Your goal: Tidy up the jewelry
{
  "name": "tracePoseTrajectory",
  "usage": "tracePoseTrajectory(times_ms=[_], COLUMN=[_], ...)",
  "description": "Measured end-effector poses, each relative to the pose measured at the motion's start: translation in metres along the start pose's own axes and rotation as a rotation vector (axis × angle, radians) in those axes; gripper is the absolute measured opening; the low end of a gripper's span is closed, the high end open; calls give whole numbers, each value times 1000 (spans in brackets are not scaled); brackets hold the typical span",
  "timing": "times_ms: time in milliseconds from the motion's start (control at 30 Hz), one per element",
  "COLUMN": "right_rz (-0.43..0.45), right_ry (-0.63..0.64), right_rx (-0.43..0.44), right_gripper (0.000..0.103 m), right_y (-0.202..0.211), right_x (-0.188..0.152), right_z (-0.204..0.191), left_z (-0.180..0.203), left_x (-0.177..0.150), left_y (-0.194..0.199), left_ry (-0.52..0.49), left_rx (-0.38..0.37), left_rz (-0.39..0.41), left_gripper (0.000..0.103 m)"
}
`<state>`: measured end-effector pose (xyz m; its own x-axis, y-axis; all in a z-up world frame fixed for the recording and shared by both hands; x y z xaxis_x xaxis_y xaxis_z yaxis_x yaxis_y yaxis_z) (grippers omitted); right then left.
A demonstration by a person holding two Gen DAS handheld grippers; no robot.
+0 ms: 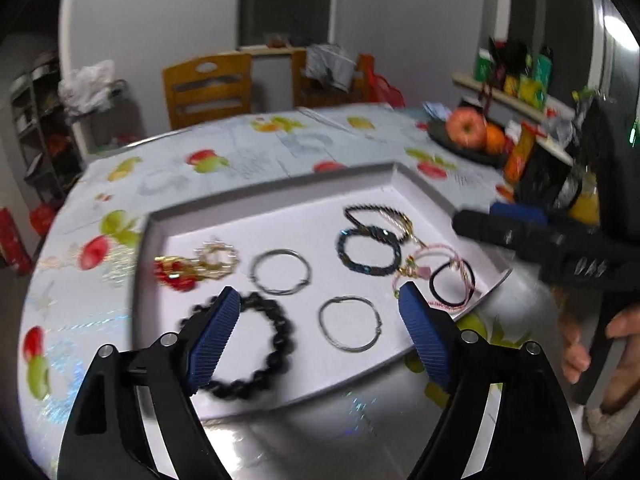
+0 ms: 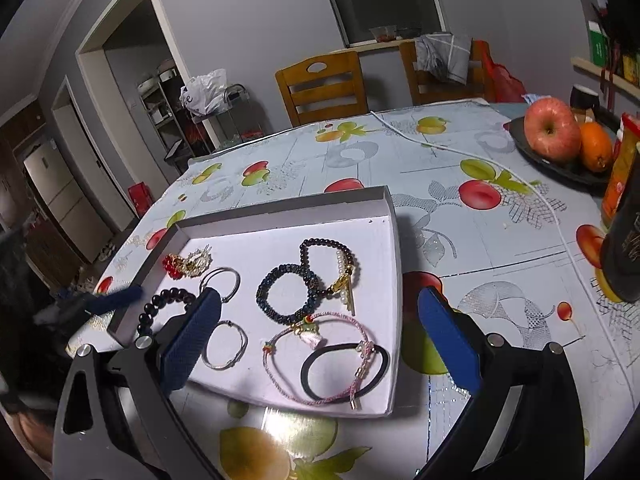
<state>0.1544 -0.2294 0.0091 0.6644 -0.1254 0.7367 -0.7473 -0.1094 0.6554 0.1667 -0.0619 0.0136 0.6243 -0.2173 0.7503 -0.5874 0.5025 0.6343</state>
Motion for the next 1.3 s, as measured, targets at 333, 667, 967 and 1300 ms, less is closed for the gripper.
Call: tracePoseTrajectory(times_ms=[333,667,967,1300], right_rz=[12,-7,-5,20], right_ry=[103,161,142,130], right_rx=[-41,-118,-222,-285], right_gripper=[97,97,98,97], right_y=[38,48,31,31], right_x=[-33,-67,-71,-66], right_z=[-17,-28,-21,-16], left_z=[-26,-35,-42,-38], left_x=[-39,-66,-64,-64], left_y=[51,49,54,48], left_ry=[70,141,145,128], left_rx=[172,272,322,342], left_rz=[13,-2,64,29], left_gripper=[95,96,98,98])
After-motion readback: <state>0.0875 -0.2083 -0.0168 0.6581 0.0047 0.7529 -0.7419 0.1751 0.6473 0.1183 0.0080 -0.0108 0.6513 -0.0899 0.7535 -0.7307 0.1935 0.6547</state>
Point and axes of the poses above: each gripper's, at about its wrist camera, not at the fingertips, and y roughly against the way its jaws point, z to its right, x to its top, the point moved 4 cm from there along -y, roughly the way its jaws point, and after that the axes turned 12 degrees about -x, right-handed, at the moved point
